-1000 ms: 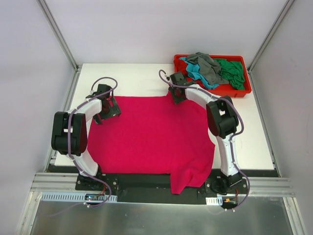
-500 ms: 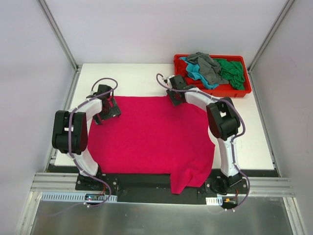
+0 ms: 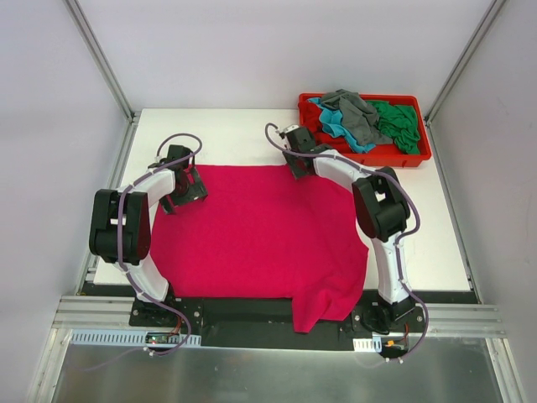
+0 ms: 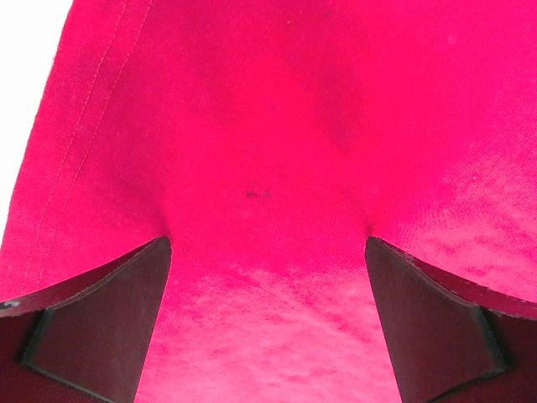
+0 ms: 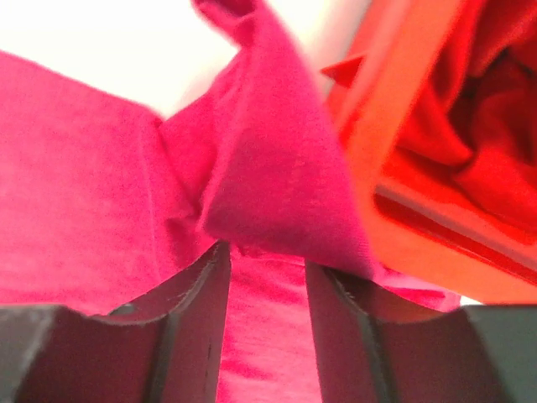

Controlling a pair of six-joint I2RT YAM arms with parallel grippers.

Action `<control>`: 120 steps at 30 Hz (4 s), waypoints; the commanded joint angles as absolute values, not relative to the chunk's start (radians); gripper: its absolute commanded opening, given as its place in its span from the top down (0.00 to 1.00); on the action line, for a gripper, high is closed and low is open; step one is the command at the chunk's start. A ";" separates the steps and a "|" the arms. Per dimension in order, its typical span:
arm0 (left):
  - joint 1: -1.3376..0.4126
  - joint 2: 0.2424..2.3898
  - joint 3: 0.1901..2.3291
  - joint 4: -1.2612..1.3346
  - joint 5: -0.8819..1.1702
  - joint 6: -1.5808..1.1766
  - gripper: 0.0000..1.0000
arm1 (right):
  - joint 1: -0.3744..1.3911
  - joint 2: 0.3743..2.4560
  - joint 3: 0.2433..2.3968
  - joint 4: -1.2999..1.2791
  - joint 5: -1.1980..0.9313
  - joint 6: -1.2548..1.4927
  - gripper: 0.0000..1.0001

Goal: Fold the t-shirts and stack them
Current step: Flatten out the tshirt, then grap the side of the flattened tshirt furthest away from the robot with both arms

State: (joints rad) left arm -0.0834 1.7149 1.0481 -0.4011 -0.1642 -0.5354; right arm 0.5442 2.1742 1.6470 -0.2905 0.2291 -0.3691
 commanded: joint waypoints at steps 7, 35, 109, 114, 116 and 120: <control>-0.074 1.704 1.065 -0.403 -0.183 -0.538 0.01 | 0.531 2.096 1.628 -0.253 0.613 -0.270 0.63; -0.074 1.712 1.063 -0.403 -0.156 -0.538 0.01 | 0.612 2.158 1.718 -0.294 0.525 -0.043 0.48; 0.043 2.418 2.105 -0.911 -0.318 -0.489 0.48 | 0.591 2.062 1.832 -0.658 0.419 -0.735 1.00; 0.043 2.413 2.074 -0.934 -0.304 -0.509 0.69 | 0.594 2.049 1.822 -0.657 0.416 -0.733 1.00; 0.043 2.413 2.075 -0.933 -0.304 -0.509 0.80 | 0.595 2.043 1.818 -0.650 0.413 -0.730 1.00; 0.044 2.407 2.080 -0.933 -0.322 -0.508 1.00 | 0.595 2.046 1.819 -0.634 0.448 -0.741 1.00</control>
